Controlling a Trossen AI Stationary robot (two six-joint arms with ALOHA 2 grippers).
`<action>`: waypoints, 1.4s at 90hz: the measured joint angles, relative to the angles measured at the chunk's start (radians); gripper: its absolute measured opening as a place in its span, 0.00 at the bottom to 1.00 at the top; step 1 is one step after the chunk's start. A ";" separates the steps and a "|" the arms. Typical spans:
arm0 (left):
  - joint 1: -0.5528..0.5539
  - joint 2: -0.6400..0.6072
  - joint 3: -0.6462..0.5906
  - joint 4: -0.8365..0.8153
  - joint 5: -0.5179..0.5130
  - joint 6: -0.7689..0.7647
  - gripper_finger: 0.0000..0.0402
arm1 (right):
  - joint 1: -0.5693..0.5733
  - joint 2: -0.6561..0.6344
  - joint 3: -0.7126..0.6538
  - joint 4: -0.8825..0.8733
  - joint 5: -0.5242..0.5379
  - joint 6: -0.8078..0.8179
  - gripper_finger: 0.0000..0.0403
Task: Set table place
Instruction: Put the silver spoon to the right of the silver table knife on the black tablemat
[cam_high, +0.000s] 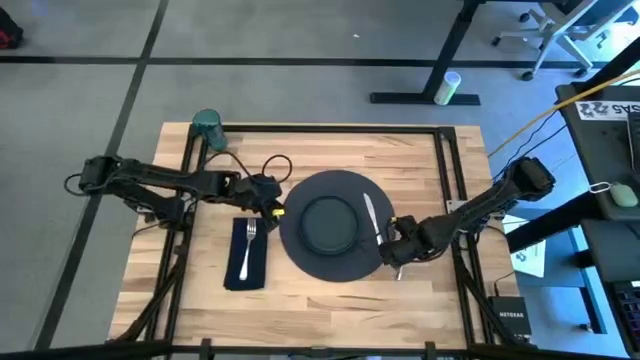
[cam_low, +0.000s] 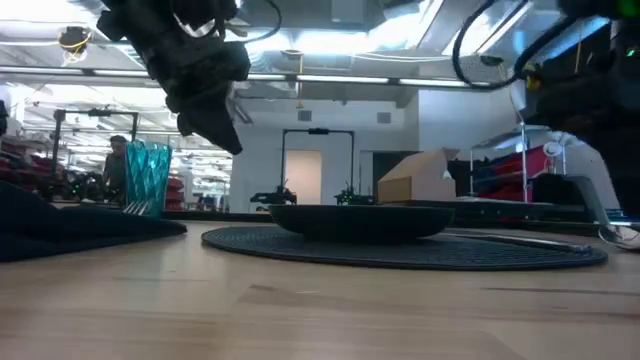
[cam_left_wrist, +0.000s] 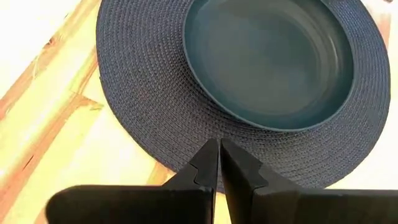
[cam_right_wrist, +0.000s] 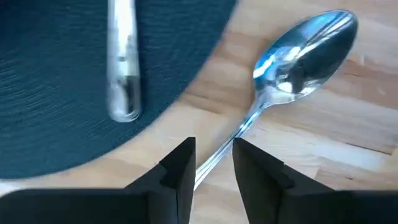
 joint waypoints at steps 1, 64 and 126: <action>0.000 0.000 0.000 0.000 0.000 0.000 0.00 | -0.001 0.003 0.000 -0.001 -0.001 0.000 0.23; 0.000 0.000 0.000 -0.004 0.000 0.009 0.00 | -0.024 0.092 -0.002 -0.006 0.002 -0.011 0.23; -0.001 0.000 0.000 -0.009 0.000 0.005 0.00 | -0.023 0.102 0.047 -0.026 0.057 -0.040 0.00</action>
